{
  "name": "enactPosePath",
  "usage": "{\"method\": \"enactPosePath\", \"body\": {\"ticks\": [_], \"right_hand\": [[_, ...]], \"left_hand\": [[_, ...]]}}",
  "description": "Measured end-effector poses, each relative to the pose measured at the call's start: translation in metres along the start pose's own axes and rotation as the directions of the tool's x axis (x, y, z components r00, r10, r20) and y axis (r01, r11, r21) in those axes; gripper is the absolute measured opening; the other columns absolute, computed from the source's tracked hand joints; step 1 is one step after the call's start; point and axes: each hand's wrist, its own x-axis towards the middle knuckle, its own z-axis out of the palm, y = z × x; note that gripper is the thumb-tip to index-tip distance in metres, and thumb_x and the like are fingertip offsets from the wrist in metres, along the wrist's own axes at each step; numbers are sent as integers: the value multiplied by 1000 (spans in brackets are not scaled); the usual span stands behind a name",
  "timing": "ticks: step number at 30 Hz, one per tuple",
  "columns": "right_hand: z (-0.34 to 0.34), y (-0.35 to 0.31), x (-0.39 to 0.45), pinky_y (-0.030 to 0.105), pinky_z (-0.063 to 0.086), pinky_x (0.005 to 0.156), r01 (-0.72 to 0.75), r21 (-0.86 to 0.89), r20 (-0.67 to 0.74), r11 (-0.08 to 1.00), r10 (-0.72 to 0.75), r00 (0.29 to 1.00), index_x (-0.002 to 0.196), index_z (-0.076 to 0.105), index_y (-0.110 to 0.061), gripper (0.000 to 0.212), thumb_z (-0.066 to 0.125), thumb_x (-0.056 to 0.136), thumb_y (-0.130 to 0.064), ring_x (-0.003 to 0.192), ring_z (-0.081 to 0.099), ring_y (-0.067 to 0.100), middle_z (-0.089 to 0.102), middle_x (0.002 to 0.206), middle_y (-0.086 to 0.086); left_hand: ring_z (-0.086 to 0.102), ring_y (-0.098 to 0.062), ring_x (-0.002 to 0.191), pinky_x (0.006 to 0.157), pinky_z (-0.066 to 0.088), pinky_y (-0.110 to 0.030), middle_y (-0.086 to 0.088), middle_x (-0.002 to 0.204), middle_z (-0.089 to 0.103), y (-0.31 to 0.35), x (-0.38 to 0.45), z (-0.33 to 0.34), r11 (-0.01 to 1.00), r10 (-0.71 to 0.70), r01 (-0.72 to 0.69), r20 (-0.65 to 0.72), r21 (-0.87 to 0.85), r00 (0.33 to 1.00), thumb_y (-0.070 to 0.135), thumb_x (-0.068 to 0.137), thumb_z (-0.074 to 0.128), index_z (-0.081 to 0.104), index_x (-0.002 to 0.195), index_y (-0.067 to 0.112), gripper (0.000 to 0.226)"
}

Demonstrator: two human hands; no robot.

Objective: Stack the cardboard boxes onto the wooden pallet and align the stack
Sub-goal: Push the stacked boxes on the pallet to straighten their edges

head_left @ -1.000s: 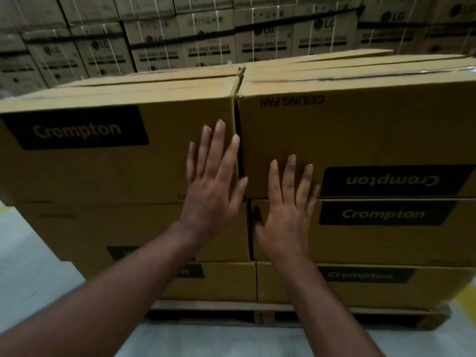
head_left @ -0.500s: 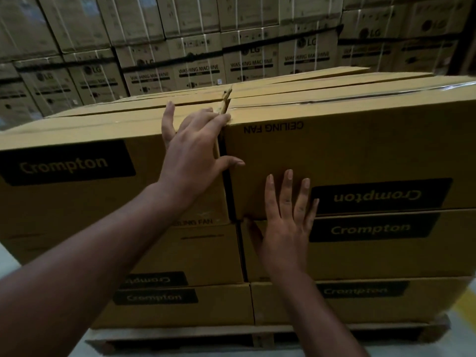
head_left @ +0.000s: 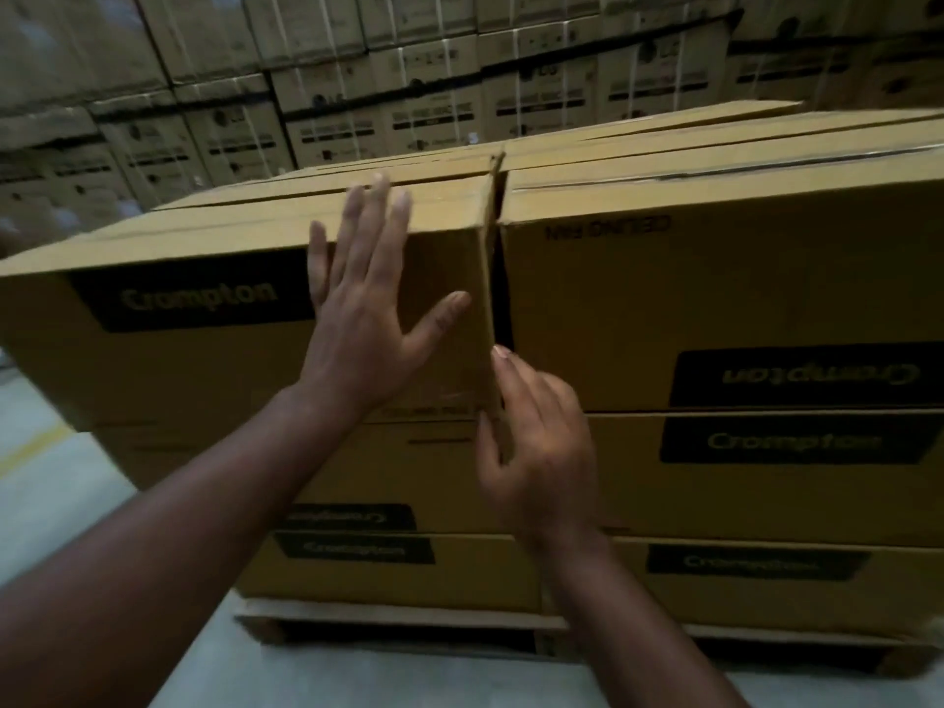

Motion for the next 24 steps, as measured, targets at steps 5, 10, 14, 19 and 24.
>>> {"method": "enactPosePath", "body": {"ticks": [5,10,14,19,24], "right_hand": [[8,-47,6,29,36,115,-200,134,123,971,184,975,164,26,-13,76,63,100,-31,148,37,22,38,164,4],[17,-66,7,40,24,124,-43,37,292,998,30,956,167,4,-20,86,53,101,-44,162,-3,16,0,176,-4],[34,-93,1,47,14,128,50,-5,408,999,-43,912,166,-3,-20,92,53,99,-47,160,-15,18,-11,175,-1],[66,-134,-2,51,1,130,156,-72,505,985,-99,857,165,-11,-22,96,52,99,-50,157,-27,21,-25,172,0],[97,-187,14,55,-5,128,288,-96,524,953,-198,828,165,-11,-26,97,54,98,-51,156,-29,26,-24,171,2]], "left_hand": [[-9,-26,160,128,7,-56,-5,173,-13,-81,-76,-22,795,-586,551,-90,-252,805,59,94,65,2,166,18,105],[3,-28,159,128,15,-53,-3,174,-6,-155,-137,-41,296,-941,891,58,-343,335,80,75,62,0,165,20,125],[17,-30,157,124,27,-56,-4,173,7,-195,-159,-59,260,-926,880,154,-398,343,73,75,73,1,165,22,126],[25,-32,155,122,33,-56,-8,171,16,-230,-159,-70,228,-933,856,148,-464,329,71,68,79,9,164,21,129],[39,-31,148,118,40,-56,-5,164,36,-266,-165,-78,175,-922,833,209,-525,325,63,65,88,12,164,23,131]]}}
